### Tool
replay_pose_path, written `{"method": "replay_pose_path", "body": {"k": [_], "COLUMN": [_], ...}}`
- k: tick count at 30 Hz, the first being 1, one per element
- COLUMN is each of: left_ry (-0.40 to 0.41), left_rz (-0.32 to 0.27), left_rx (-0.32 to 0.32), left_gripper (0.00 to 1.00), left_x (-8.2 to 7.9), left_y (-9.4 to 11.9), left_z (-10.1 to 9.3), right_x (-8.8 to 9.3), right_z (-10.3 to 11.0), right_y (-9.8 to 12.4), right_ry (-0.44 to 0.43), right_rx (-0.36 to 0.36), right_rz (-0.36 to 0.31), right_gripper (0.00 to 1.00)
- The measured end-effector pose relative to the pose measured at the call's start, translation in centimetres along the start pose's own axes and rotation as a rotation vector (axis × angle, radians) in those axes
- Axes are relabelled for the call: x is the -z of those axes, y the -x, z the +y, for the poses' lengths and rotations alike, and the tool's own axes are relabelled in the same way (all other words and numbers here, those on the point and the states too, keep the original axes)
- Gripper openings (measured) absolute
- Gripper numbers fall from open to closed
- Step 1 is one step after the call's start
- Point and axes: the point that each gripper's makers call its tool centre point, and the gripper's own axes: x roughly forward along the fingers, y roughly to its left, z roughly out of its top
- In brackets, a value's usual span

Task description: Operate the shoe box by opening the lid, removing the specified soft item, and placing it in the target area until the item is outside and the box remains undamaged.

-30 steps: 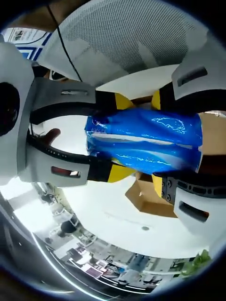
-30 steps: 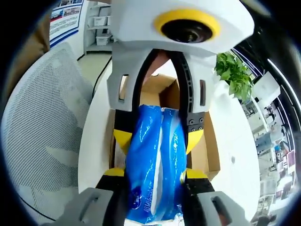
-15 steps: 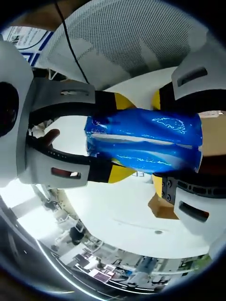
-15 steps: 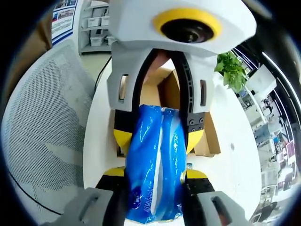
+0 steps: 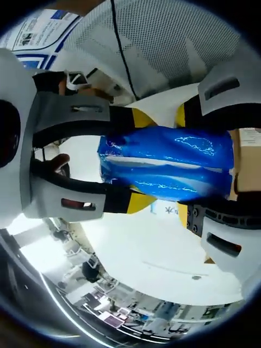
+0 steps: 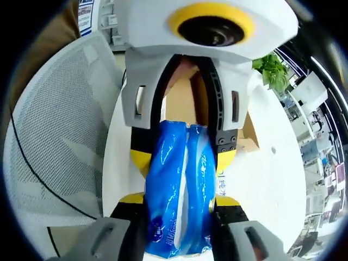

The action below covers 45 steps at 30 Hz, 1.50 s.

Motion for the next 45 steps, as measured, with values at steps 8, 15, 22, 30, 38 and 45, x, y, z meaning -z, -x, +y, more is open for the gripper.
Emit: {"method": "replay_pose_path", "body": {"k": [8,15,22,30,38,45], "left_ry": [0.01,0.007,0.01,-0.01,-0.003,0.007], "left_rz": [-0.018,-0.011,-0.026,-0.045,-0.04,-0.025], "left_rx": [-0.032,-0.071,-0.071,-0.085,-0.088,-0.082], "left_gripper": [0.48,0.48,0.47,0.47,0.47,0.47], "left_x": [-3.5,-5.4,-6.4,-7.4,-7.0,-6.1], "left_y": [-3.5,-6.4,-8.5,-10.1,-11.6,-12.6], "left_z": [0.2,1.3,1.8,3.1,4.5,5.2], "right_x": [4.6,8.2,10.7,12.8,13.8,14.4], "right_z": [-0.5,-1.8,-2.5,-4.1,-5.2,-5.9], "right_y": [1.4,1.6,2.0,1.8,0.7,-0.7], "right_ry": [0.02,0.033,0.025,0.032,0.032,0.028], "right_rx": [-0.011,-0.003,-0.007,-0.003,-0.013,-0.025], "right_rz": [0.048,0.106,0.12,0.119,0.109,0.099], "right_gripper": [0.42,0.42,0.42,0.42,0.42,0.42]}}
